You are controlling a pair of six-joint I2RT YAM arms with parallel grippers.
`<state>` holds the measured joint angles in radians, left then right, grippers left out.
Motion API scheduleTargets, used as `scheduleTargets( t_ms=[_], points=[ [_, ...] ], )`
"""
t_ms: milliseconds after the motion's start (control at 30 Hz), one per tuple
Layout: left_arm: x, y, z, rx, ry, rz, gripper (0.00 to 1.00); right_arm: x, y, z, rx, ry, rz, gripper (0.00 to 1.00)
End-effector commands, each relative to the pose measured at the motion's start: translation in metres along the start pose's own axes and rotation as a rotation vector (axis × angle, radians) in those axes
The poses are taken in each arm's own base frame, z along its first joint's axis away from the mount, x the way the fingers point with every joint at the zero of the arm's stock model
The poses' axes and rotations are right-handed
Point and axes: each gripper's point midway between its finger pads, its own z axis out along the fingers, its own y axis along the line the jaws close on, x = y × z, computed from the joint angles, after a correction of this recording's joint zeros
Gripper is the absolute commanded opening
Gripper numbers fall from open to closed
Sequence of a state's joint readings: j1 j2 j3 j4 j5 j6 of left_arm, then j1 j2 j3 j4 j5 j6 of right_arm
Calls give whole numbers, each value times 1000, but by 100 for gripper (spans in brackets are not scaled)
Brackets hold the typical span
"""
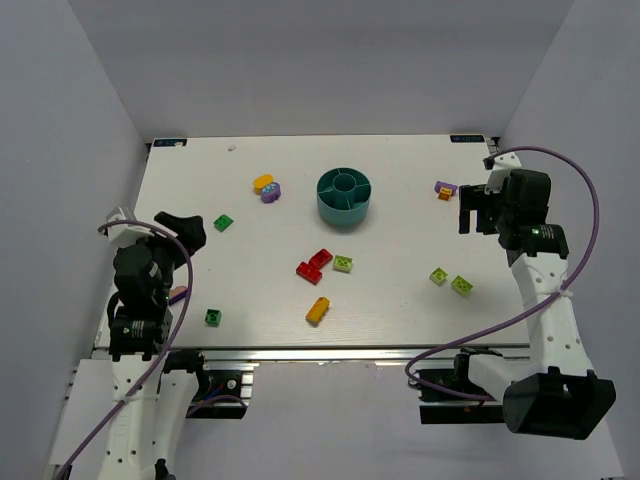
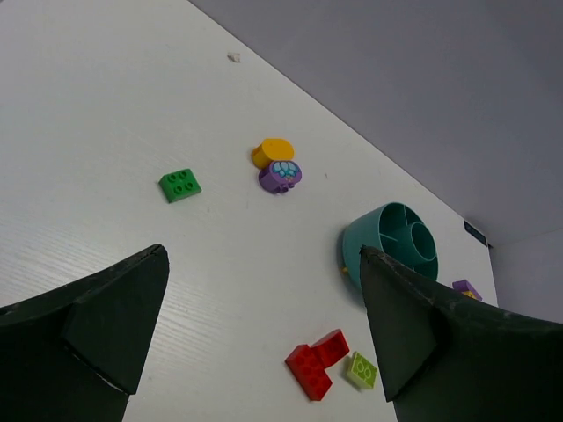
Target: Sort the legos into containers by color
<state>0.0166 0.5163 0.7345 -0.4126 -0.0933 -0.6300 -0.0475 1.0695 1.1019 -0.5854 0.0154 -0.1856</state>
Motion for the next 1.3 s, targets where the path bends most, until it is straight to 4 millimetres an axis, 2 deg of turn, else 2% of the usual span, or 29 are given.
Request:
scheduleTargets(
  t_ms=[0,67,100,133,167,200,267,367,433,467,500,533,567,600,633,667,700,733,767,800,833,867,900,1000,1100,1267],
  points=[
    [8,0,-9,0,50,-8,98,-8,16,-10,-96,-30,-17,90],
    [9,-2,-11,15,57,-6,98,-3,30,-16,-193,-30,-112,90],
    [13,-6,-13,38,72,-4,98,-4,51,-28,-317,-70,-165,90],
    [13,-7,-14,51,72,-4,98,-2,61,-34,-382,-90,-228,90],
    [15,-7,-15,58,75,2,98,14,74,-41,-466,-78,-296,90],
    [19,-6,-15,61,81,4,98,15,87,-56,-564,-169,-469,90],
    [23,-10,-18,91,98,-6,98,30,98,-67,-618,-239,-616,90],
    [27,-11,-19,102,109,-6,94,40,107,-72,-645,-310,-680,90],
    [31,-10,-19,102,130,5,72,49,116,-79,-698,-342,-738,90],
    [35,-8,-17,98,147,10,57,51,119,-80,-713,-333,-715,90],
    [40,-5,-17,83,166,11,25,52,121,-77,-729,-300,-648,89],
    [42,-2,-17,71,180,13,11,56,122,-75,-749,-269,-630,88],
    [48,1,-15,56,205,17,2,61,123,-73,-771,-224,-597,75],
    [54,5,-16,38,232,18,0,68,118,-56,-758,-130,-536,67],
    [57,8,-15,28,247,24,1,71,116,-49,-742,-57,-440,50],
    [60,9,-15,22,264,27,8,75,112,-41,-725,-6,-404,43],
    [67,13,-15,6,294,29,19,86,107,-27,-710,86,-366,39],
    [70,15,-15,1,307,31,42,87,104,-20,-693,118,-347,39],
    [74,16,-15,-2,324,32,53,90,102,-14,-670,159,-300,54],
    [79,17,-15,-1,349,30,62,98,92,0,-605,225,-287,69],
    [82,18,-15,0,361,28,68,96,86,11,-553,229,-282,83],
    [86,18,-15,3,375,25,75,101,82,17,-514,260,-267,89],
    [92,19,-15,5,395,21,76,109,71,26,-453,315,-268,89],
    [98,23,-13,-7,411,11,78,129,59,34,-386,427,-243,89],
    [98,23,-9,-16,409,-3,79,145,55,39,-355,495,-221,89],
    [104,23,-3,-19,431,-29,79,144,73,52,-411,444,-330,89]
  ],
)
